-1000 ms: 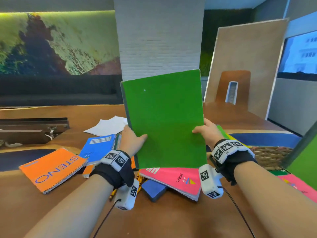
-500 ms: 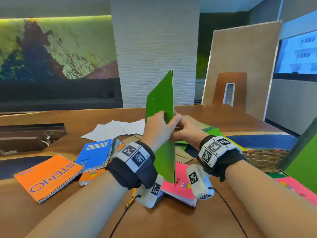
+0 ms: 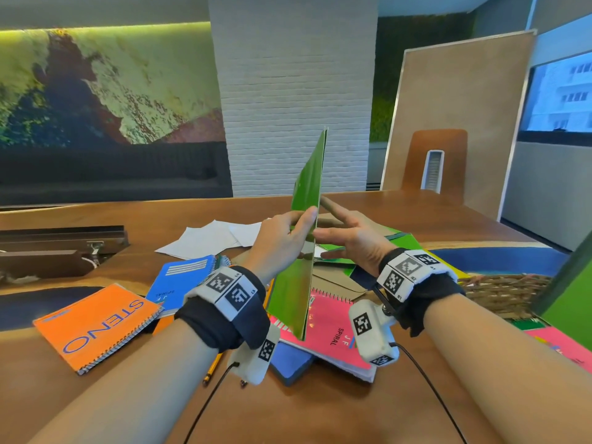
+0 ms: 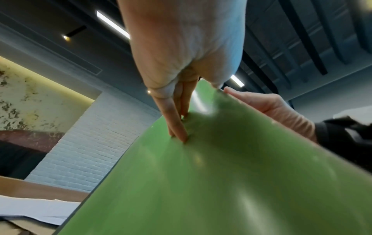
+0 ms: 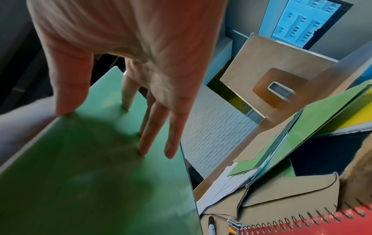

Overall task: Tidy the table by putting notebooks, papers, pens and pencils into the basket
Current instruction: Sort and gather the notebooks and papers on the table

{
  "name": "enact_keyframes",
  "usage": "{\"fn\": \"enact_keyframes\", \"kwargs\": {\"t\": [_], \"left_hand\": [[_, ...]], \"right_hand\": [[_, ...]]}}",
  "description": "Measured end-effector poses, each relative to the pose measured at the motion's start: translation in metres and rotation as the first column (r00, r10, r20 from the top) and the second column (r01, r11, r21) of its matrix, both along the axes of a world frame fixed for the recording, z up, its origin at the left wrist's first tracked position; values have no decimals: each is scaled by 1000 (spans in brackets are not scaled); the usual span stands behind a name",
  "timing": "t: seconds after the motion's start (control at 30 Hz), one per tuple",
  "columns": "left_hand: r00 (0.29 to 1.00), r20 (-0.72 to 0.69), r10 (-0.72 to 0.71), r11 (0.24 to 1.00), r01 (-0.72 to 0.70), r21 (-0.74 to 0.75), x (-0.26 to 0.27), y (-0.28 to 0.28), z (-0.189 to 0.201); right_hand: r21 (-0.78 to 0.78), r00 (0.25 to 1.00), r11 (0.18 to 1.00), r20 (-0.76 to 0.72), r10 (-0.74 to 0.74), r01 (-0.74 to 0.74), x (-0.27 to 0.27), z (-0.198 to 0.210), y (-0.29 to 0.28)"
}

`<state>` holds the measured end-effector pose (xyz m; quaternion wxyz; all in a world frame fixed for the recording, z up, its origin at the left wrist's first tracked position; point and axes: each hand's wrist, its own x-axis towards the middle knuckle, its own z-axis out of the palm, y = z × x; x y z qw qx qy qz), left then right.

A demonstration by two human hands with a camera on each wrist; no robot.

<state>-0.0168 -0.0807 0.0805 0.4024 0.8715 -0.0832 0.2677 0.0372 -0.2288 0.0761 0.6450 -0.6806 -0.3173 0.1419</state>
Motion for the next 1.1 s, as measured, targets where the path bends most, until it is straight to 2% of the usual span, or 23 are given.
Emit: {"fn": "enact_keyframes", "kwargs": {"t": [0.23,0.37,0.53,0.77,1.1], "left_hand": [[997,49,-64,998,64,5,-5,-1,-2],[993,86,-80,997,80,12,-8,0,-5],[994,67,-87,995,83,60,-6,3,-6],[994,76,-80,990,71,125,-8,-3,-6],[989,76,-129,979,114,167,-14,-7,-8]], "right_hand": [[56,998,998,-53,39,-36,0,-3,6],[45,999,998,-32,41,-40,-1,-2,6],[28,1000,1000,-19,-4,4,-2,-3,6],[5,999,999,-25,45,-45,-6,-1,1],[42,999,999,-35,15,-13,-12,0,-6]]}}
